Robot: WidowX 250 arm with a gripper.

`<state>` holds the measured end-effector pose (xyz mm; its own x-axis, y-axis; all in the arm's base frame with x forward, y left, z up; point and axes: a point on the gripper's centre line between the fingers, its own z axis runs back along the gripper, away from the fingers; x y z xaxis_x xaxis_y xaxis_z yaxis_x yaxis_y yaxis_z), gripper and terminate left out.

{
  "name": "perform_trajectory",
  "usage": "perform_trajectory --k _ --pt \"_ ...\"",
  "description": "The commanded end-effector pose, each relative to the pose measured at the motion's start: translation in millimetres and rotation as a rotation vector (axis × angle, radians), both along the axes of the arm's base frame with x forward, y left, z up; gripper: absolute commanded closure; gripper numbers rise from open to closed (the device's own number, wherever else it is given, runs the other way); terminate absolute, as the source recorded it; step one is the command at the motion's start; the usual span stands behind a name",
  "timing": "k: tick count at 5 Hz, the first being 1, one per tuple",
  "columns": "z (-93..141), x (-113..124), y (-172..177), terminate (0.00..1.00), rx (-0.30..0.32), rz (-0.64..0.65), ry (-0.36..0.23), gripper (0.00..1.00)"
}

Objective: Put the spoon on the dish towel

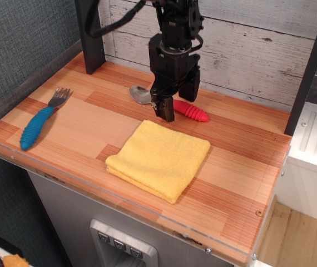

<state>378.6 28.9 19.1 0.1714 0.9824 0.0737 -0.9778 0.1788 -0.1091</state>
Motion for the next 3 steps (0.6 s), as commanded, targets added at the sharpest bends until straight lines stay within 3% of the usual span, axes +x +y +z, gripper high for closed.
perform_trajectory --k 1,2,3 --pt "11.1 7.6 13.5 0.0 -0.01 0.027 0.015 0.0" --pt "14.5 6.5 12.7 0.0 -0.001 0.037 -0.003 1.0" --pt "15.0 4.1 13.7 0.0 -0.006 0.034 -0.018 1.0"
